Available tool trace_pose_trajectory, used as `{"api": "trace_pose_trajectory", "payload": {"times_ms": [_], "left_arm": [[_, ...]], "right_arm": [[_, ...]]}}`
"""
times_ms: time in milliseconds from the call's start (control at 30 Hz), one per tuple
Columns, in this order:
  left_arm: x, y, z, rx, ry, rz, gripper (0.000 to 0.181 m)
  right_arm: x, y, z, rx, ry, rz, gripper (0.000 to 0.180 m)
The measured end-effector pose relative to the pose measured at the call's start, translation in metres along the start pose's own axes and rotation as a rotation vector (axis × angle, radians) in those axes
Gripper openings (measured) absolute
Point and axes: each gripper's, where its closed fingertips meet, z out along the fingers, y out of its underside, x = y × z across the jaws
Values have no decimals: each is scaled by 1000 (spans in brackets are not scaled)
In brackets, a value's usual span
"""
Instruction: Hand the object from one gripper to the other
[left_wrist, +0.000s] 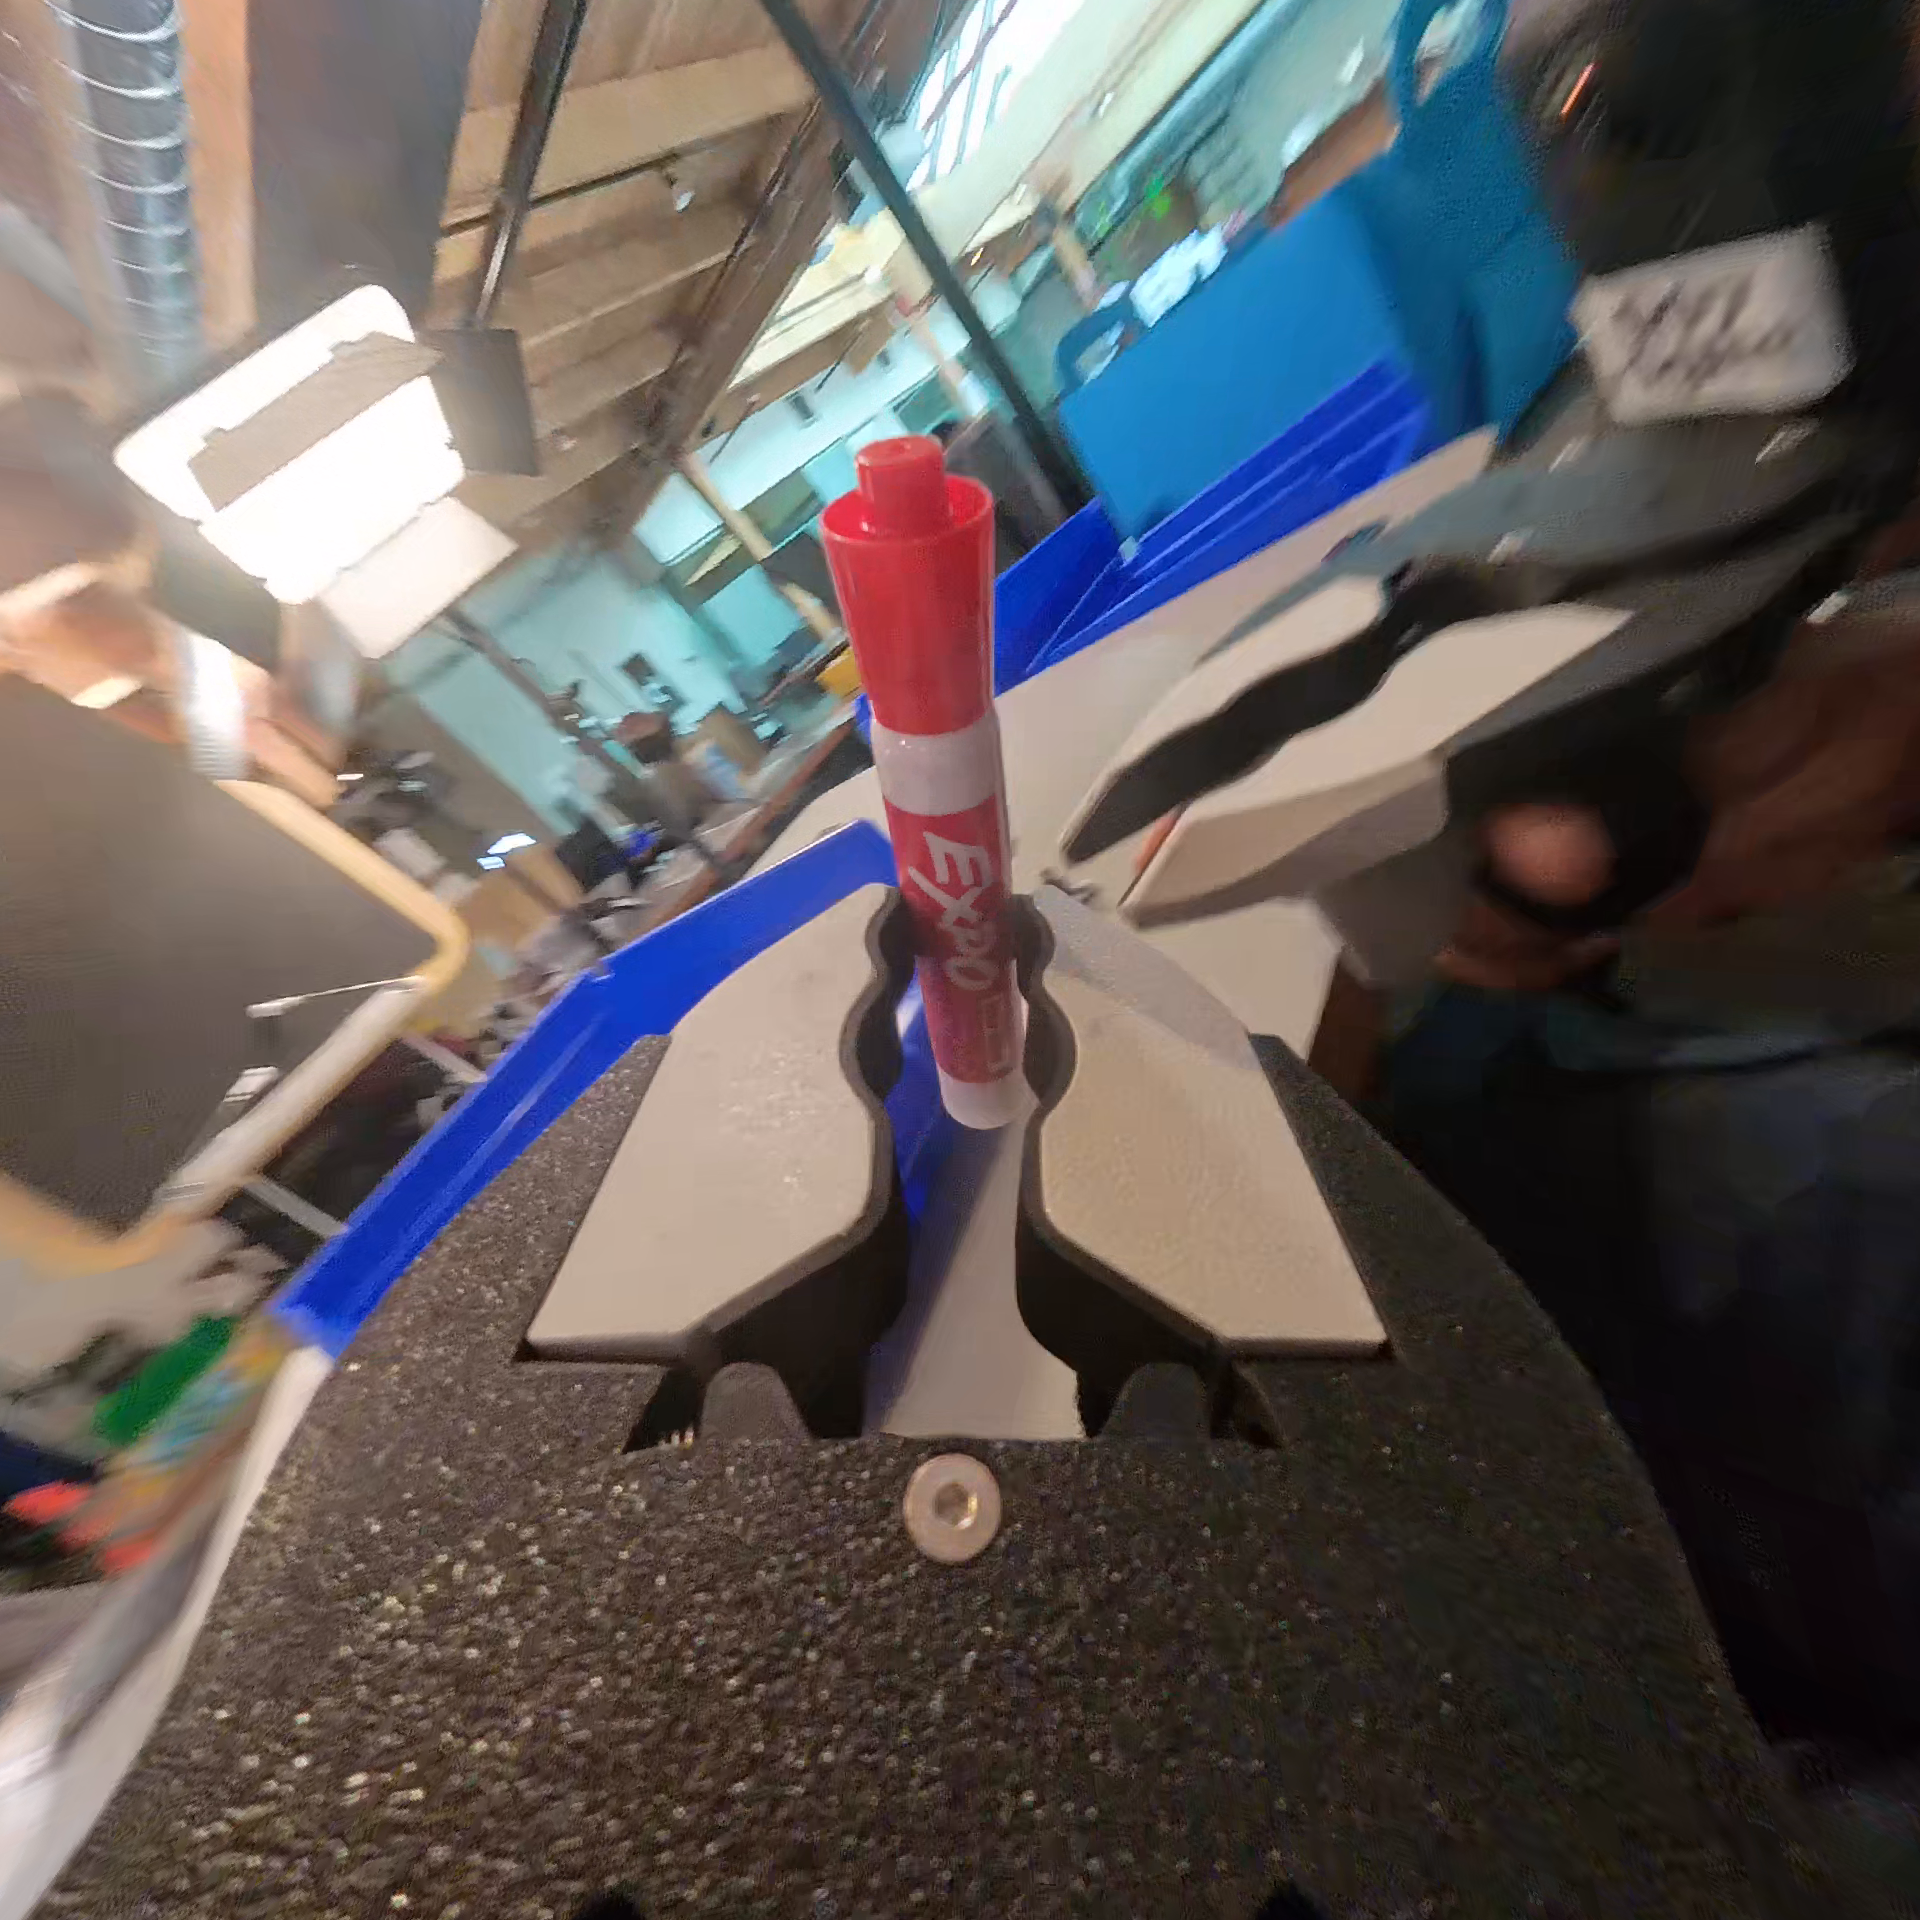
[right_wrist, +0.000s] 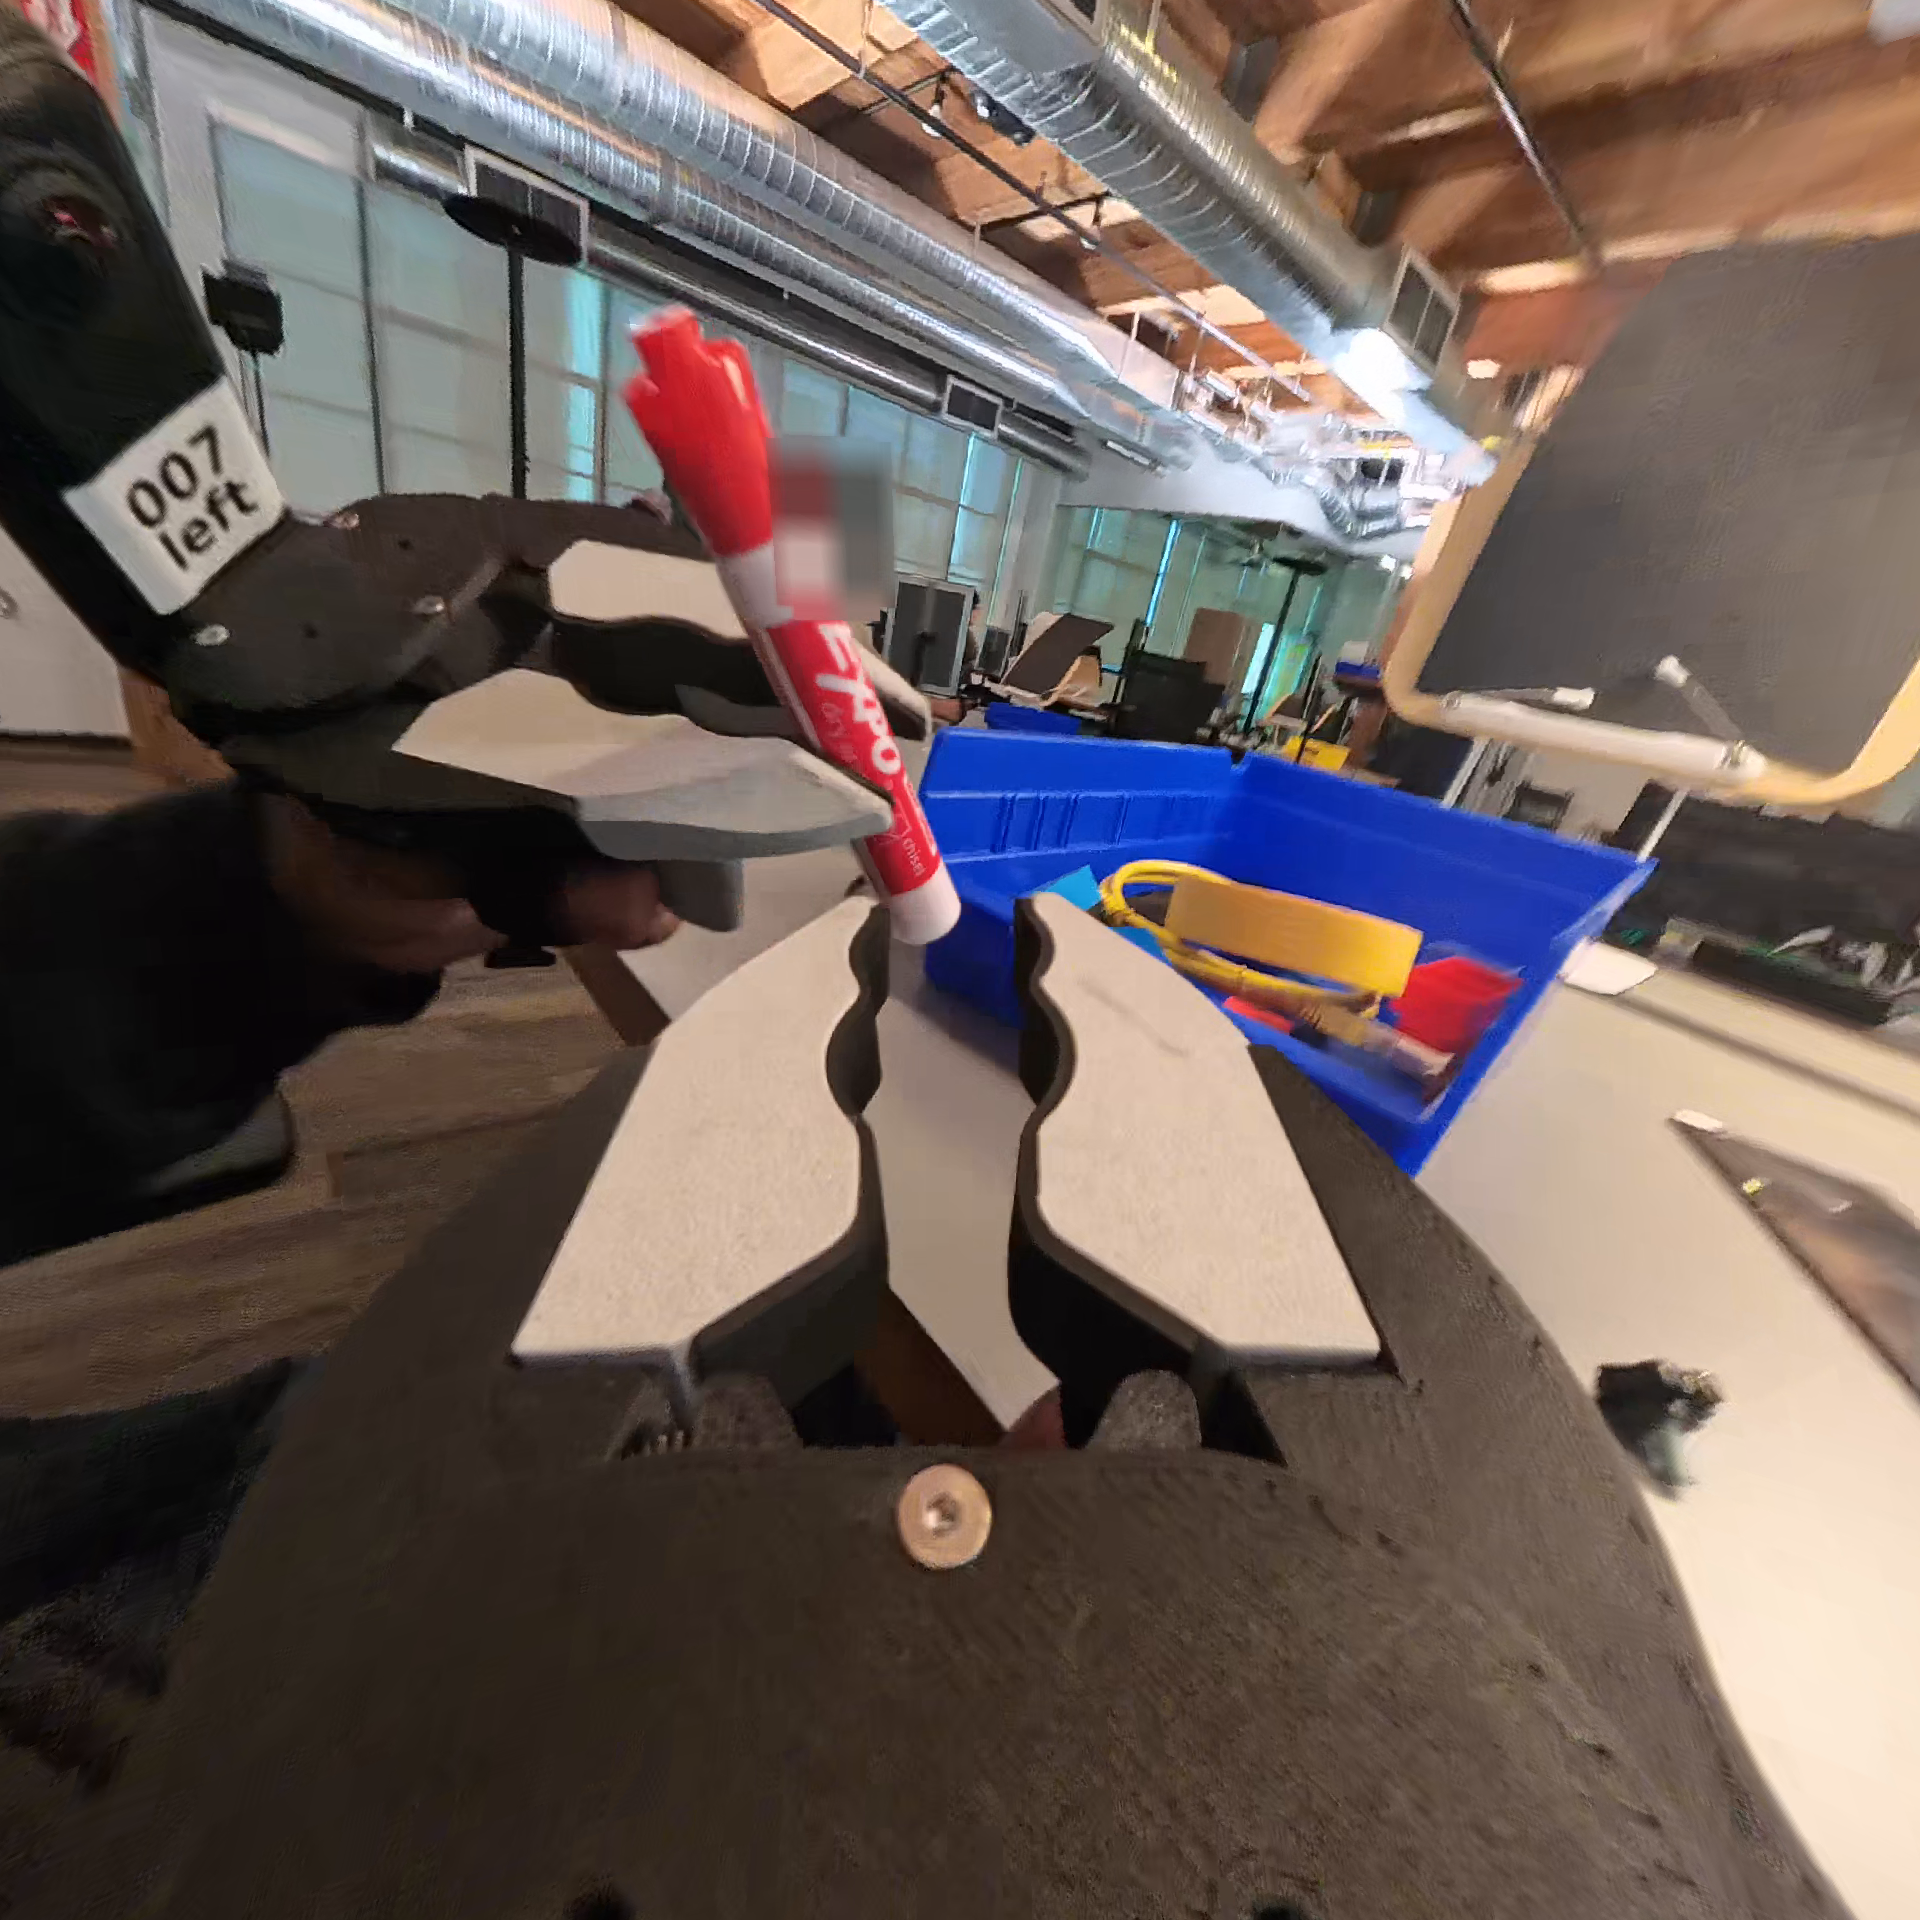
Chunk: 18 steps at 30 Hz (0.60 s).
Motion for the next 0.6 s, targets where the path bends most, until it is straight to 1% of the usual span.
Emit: {"api": "trace_pose_trajectory", "payload": {"times_ms": [133,267,367,467,533,600], "left_arm": [[-11,7,-2,-97,-121,255,20],[-11,18,1,-180,-171,456,19],[-8,23,4,-218,-172,528,19],[-2,20,7,-208,-163,562,20],[4,17,8,-187,-146,592,20],[12,14,9,-157,-117,600,20]], "right_arm": [[-10,-20,-5,40,-16,-130,25],[-20,-33,-5,36,3,-225,28],[-28,-32,-2,-10,15,-284,34],[-27,-26,3,-69,65,-326,34],[-23,-20,5,-105,103,-339,31],[-26,-22,4,-67,98,-374,18]]}}
